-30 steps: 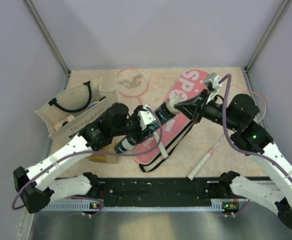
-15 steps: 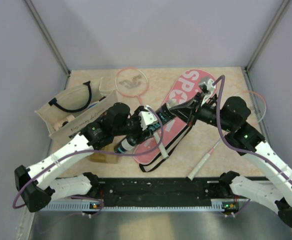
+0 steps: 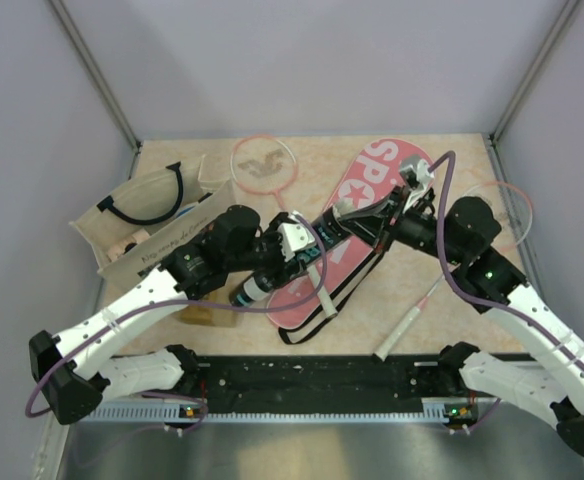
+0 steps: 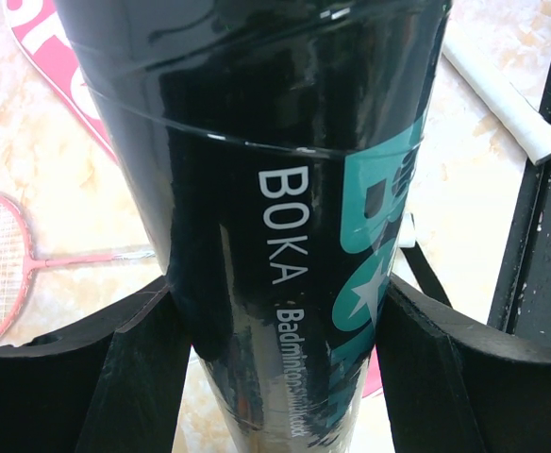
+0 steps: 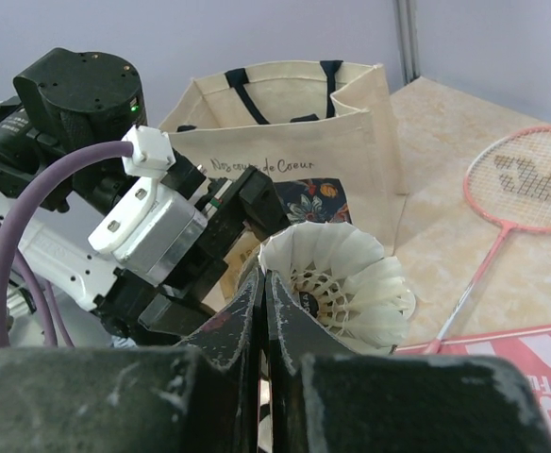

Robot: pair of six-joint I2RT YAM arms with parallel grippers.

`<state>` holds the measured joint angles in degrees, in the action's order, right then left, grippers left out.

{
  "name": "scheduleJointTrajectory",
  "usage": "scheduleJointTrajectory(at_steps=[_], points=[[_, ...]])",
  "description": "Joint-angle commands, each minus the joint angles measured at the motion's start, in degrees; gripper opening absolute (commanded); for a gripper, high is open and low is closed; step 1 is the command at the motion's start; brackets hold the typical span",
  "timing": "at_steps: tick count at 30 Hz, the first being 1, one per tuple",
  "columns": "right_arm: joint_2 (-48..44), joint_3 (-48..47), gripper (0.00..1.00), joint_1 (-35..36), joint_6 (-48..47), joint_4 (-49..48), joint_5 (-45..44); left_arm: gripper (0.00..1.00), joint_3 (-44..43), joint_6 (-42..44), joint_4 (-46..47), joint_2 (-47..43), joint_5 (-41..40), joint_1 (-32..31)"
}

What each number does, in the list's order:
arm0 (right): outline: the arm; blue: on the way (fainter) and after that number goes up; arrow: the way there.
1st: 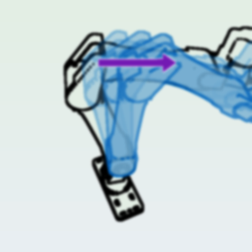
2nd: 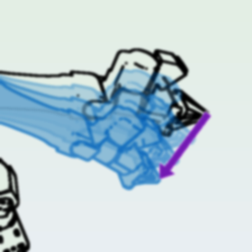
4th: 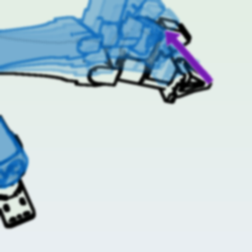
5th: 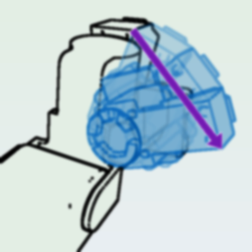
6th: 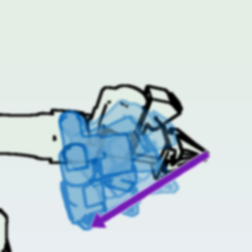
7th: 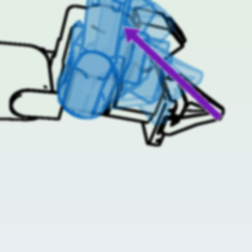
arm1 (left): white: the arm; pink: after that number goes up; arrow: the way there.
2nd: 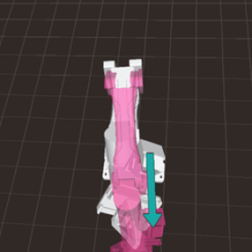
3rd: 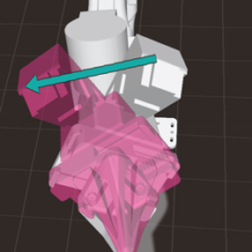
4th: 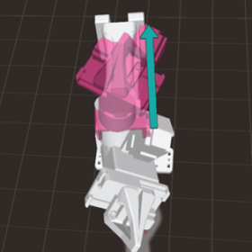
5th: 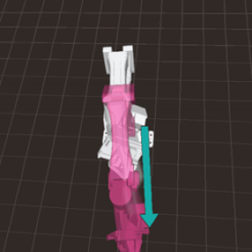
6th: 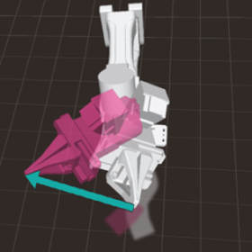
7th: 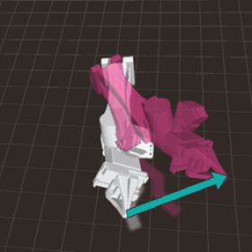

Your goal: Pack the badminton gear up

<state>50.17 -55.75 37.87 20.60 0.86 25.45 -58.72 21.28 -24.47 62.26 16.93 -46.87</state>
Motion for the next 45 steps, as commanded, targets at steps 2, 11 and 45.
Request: scheduleJointTrajectory(at_steps=[2,11,45], points=[[-0.69,-0.59,0.03,1.33,-5.21,7.39,4.07,0.33,-1.75,1.75,10.32,-3.11,3.9,-0.32],[1.68,-1.64,0.02,1.24,-5.58,10.39,8.03,0.33,-1.13,0.17,12.43,-3.81,7.94,-0.33],[6.08,3.36,0.0,3.7,2.51,9.42,4.69,0.28,-0.61,-4.93,19.81,-3.37,6.71,-0.41]])
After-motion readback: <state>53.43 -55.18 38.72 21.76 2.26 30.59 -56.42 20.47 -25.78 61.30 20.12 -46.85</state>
